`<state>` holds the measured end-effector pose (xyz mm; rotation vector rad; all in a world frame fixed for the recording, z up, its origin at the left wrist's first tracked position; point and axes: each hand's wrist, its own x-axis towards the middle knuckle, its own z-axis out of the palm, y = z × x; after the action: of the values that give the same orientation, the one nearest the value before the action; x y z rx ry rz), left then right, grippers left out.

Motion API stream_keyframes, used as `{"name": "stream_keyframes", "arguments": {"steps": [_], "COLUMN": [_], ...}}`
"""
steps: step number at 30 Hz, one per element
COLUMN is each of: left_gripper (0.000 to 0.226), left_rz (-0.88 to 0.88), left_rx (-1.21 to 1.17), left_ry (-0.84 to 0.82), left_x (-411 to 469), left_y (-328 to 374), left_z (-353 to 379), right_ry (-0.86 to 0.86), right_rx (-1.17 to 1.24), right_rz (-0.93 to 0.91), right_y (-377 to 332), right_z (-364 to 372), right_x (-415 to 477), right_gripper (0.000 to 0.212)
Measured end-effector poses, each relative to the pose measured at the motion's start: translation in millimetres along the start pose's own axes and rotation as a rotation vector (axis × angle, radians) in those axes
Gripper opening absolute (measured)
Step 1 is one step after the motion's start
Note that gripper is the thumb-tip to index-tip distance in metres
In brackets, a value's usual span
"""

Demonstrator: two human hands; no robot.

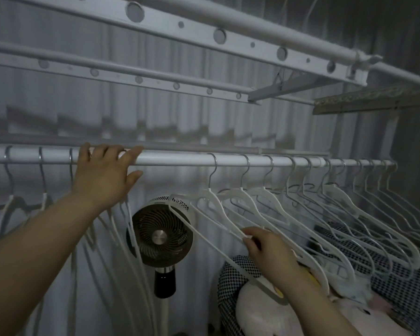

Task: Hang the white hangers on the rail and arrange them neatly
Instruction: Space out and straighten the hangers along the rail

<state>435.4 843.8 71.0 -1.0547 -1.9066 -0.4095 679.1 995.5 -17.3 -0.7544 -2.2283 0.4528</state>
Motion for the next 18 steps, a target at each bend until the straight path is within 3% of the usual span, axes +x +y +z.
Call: {"name": "stream_keyframes", "arguments": {"steps": [18], "left_gripper": [0.050], "left_rz": [0.019], "left_rx": [-0.061], "left_ry": [0.148], "left_x": [3], "left_y": [2], "left_z": [4], "right_ry": [0.032], "right_rx": [0.006], "right_rz": [0.017], "right_y": [16], "right_z": [-10], "right_x": [-4], "right_gripper": [0.028]}}
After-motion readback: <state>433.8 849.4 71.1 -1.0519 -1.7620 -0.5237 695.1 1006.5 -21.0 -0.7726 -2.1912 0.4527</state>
